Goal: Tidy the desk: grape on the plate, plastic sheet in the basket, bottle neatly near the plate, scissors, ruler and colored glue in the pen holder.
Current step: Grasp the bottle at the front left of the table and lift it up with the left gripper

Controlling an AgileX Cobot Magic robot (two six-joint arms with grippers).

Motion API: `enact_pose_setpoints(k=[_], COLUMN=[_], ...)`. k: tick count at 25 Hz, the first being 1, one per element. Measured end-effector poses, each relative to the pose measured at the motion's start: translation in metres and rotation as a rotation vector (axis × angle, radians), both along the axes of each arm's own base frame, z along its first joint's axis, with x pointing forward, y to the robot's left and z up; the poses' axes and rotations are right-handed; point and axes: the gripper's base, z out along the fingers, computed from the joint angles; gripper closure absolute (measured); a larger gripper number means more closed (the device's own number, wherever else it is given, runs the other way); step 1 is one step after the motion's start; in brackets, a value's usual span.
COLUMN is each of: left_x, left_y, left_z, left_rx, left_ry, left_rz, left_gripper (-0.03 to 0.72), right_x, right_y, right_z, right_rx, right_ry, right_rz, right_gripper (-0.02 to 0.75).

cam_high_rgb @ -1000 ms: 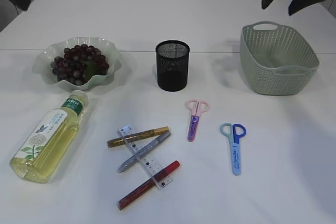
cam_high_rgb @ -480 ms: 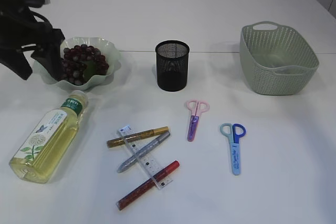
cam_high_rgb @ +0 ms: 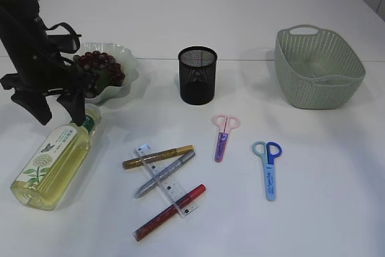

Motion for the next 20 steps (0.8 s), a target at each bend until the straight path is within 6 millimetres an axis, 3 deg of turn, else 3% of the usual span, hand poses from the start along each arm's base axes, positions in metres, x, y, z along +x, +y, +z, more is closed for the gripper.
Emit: enact_pose_setpoints(k=[20], left_x=[0.005], left_y=[-0.003], left_z=[-0.041], left_rx=[0.040], left_ry=[0.090], left_rz=[-0.013], left_gripper=[0.125], right_x=[0.000], right_y=[0.000], right_z=[0.000], right_rx=[-0.004], right_ry=[-0.002], right_rz=[0.007], right_gripper=[0.255])
